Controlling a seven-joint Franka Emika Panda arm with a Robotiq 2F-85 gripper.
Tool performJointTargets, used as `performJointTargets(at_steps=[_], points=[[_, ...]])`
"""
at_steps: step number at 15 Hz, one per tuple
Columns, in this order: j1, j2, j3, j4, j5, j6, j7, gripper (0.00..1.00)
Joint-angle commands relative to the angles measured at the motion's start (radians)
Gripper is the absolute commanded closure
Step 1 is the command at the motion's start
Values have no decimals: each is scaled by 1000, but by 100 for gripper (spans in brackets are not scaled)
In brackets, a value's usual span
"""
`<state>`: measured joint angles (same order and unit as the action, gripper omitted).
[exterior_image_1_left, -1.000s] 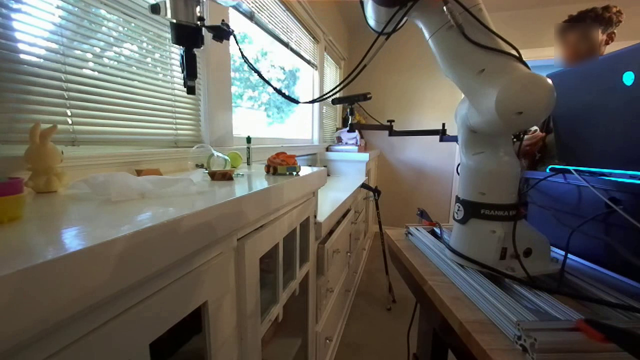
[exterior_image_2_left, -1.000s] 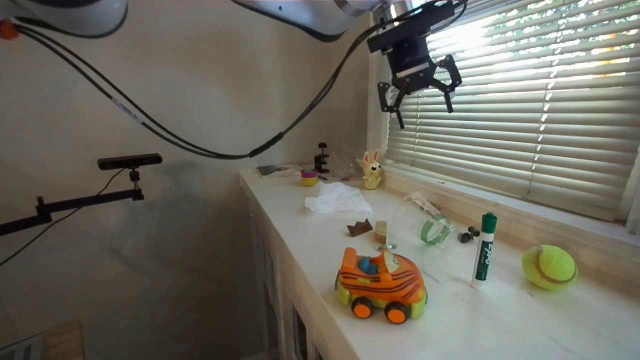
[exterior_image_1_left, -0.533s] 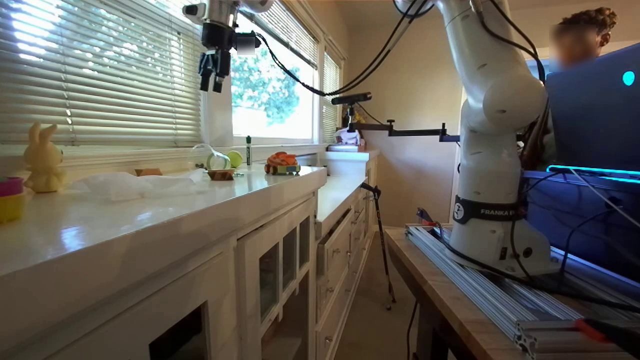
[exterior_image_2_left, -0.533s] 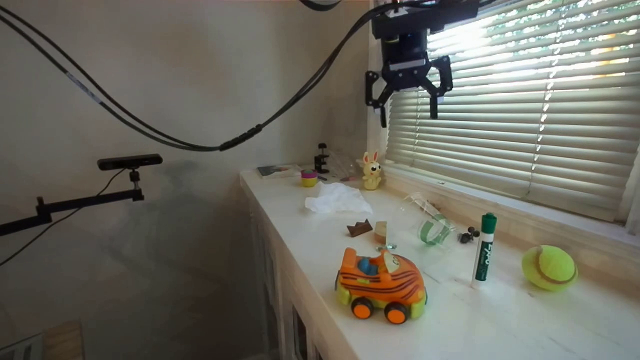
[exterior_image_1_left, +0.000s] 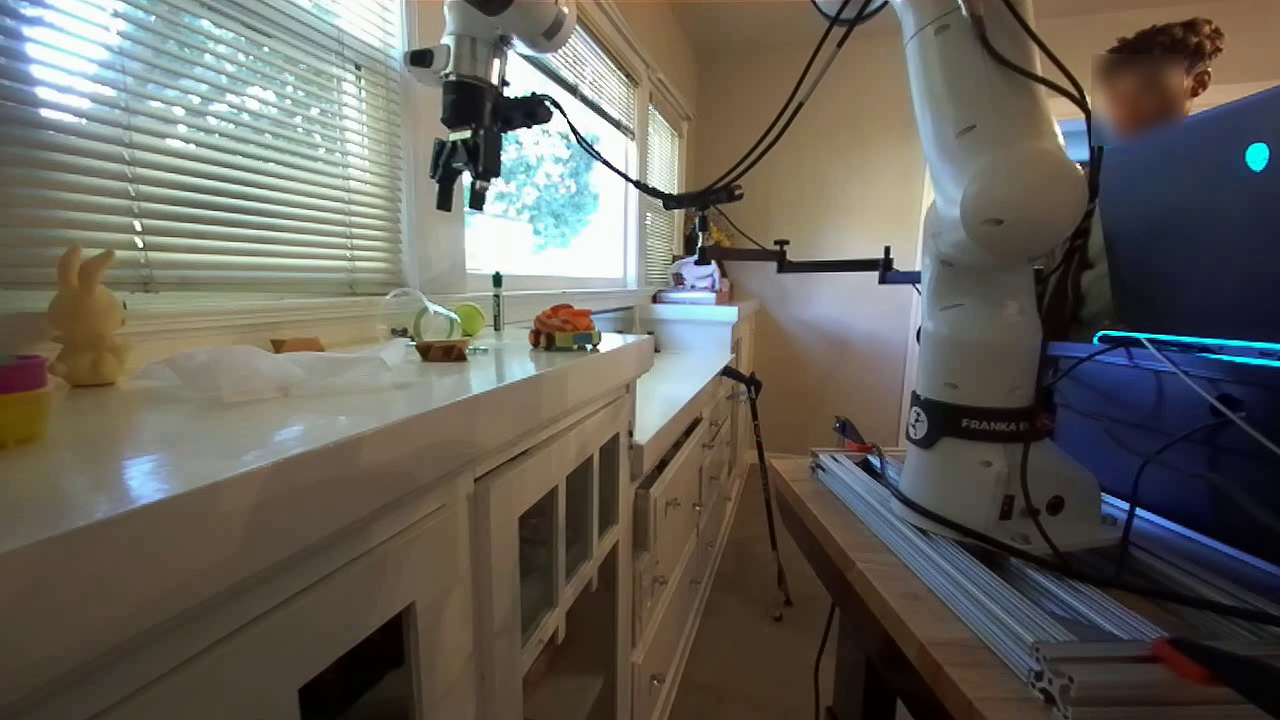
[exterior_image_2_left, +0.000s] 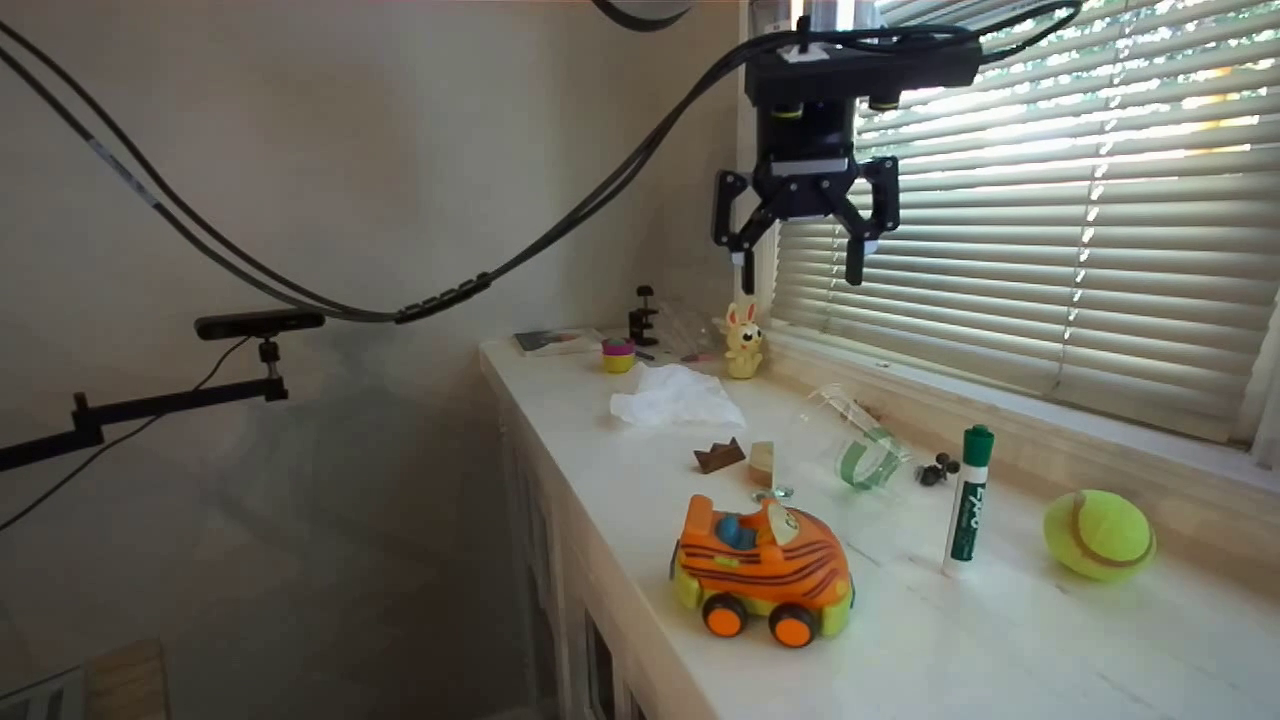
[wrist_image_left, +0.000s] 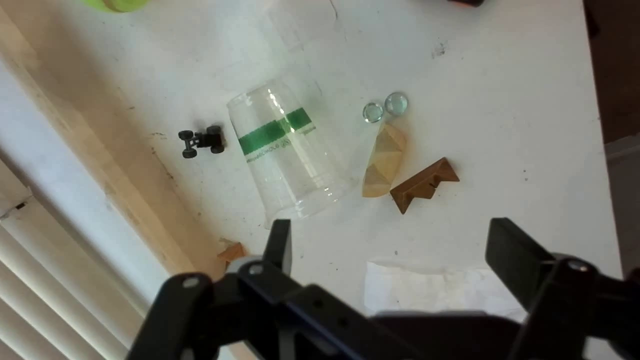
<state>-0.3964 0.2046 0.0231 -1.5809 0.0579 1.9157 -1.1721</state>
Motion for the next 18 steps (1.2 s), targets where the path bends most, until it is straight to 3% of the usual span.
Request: performJointTargets(at_steps=[1,5,12,18], points=[[50,5,-74,4,16,6,-85,0],[43,11,-114,-9,53,46,-226,0],[15,74,-131,3,220,141,-479,0],[-14,119,-134,18,277,83,-645,0]])
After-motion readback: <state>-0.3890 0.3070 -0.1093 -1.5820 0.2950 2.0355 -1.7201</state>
